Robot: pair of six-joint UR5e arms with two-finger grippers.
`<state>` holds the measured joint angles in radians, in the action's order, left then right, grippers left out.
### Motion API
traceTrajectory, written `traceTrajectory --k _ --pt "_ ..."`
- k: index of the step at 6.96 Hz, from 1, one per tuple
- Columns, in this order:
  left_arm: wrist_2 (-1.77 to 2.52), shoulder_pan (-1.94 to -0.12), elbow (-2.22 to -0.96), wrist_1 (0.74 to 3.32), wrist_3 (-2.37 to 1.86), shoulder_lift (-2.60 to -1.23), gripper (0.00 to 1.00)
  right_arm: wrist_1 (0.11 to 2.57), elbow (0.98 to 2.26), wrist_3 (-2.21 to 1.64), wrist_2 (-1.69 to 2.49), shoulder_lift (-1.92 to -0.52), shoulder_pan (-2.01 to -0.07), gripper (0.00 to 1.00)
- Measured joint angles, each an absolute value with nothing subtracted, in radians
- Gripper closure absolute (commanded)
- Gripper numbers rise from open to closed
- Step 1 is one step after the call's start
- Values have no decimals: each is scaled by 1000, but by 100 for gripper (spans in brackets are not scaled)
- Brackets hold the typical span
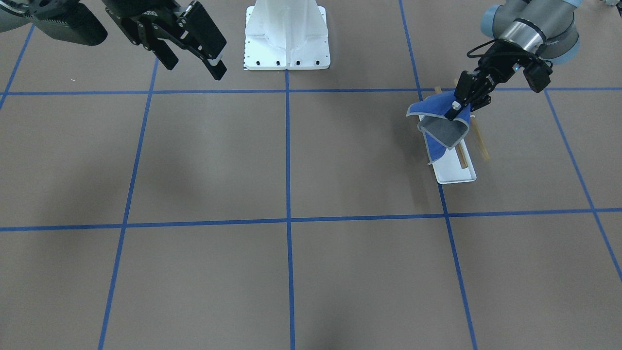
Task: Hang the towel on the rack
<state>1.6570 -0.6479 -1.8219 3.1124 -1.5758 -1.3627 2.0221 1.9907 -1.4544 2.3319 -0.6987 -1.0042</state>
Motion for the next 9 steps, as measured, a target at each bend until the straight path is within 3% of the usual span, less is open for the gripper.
traceTrajectory --k 4,9 --pt "1690 -657 -1680 3360 -1575 -1286 100 2023 1997 -1454 2332 -699 -1006 0" --pt "1688 -667 -1654 3379 -1578 -1283 100 2022 1997 -1454 2330 -698 -1006 0"
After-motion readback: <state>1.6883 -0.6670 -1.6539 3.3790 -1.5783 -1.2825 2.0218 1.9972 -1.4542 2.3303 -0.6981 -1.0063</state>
